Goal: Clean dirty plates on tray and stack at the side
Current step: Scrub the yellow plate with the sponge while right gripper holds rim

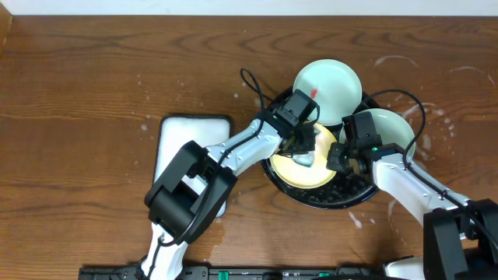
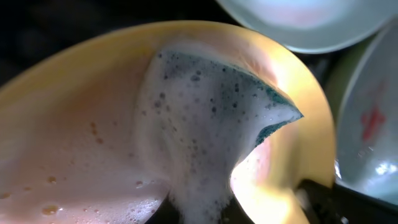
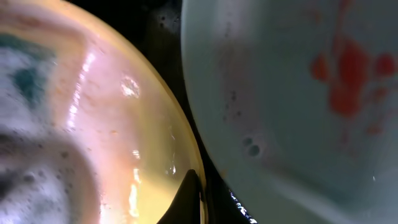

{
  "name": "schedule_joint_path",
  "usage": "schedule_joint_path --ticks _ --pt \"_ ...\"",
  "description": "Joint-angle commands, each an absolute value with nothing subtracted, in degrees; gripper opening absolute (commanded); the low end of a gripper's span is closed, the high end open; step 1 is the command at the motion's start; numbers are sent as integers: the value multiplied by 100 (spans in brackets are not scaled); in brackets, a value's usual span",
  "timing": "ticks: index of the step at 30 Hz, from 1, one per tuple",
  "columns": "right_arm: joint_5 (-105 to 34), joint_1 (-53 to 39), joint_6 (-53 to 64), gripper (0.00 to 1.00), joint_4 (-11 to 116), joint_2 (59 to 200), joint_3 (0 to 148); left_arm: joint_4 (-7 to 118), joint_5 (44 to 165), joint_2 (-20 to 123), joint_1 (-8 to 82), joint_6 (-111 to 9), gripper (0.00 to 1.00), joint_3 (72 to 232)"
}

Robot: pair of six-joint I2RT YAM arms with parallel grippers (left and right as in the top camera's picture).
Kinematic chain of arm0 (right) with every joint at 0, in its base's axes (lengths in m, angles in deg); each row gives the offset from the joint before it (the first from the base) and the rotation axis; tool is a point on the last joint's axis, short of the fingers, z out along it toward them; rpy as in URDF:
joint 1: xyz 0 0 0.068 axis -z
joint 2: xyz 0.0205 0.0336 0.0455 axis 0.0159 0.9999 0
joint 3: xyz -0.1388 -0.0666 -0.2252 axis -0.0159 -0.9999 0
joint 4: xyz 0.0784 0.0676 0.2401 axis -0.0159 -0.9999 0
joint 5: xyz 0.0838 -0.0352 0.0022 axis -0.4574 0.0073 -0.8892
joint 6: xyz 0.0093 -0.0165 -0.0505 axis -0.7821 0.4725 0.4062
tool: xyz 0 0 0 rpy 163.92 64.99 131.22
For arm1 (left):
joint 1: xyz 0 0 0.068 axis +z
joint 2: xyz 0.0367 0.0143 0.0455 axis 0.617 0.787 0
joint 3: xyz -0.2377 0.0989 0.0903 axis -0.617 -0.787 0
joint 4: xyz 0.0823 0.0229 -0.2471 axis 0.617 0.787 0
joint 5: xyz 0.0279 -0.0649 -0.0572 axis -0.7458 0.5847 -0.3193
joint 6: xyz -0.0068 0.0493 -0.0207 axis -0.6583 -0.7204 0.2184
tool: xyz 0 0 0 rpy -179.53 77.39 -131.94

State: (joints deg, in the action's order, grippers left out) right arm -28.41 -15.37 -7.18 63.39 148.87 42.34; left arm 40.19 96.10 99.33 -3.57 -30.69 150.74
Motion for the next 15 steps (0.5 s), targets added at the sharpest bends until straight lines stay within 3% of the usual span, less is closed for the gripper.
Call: schedule_joint_path --ticks 1,10,15 --pt "-2600 -1526 -689 1 6267 14985 4172 4143 10897 10556 -613 -2910 8 14818" --pt "-2600 -1526 -689 1 6269 14985 4172 4613 11544 10556 -604 -3006 8 14818" --pt "-2600 -1526 -689 1 6269 14985 4172 5081 10823 10556 -530 -3087 8 14818"
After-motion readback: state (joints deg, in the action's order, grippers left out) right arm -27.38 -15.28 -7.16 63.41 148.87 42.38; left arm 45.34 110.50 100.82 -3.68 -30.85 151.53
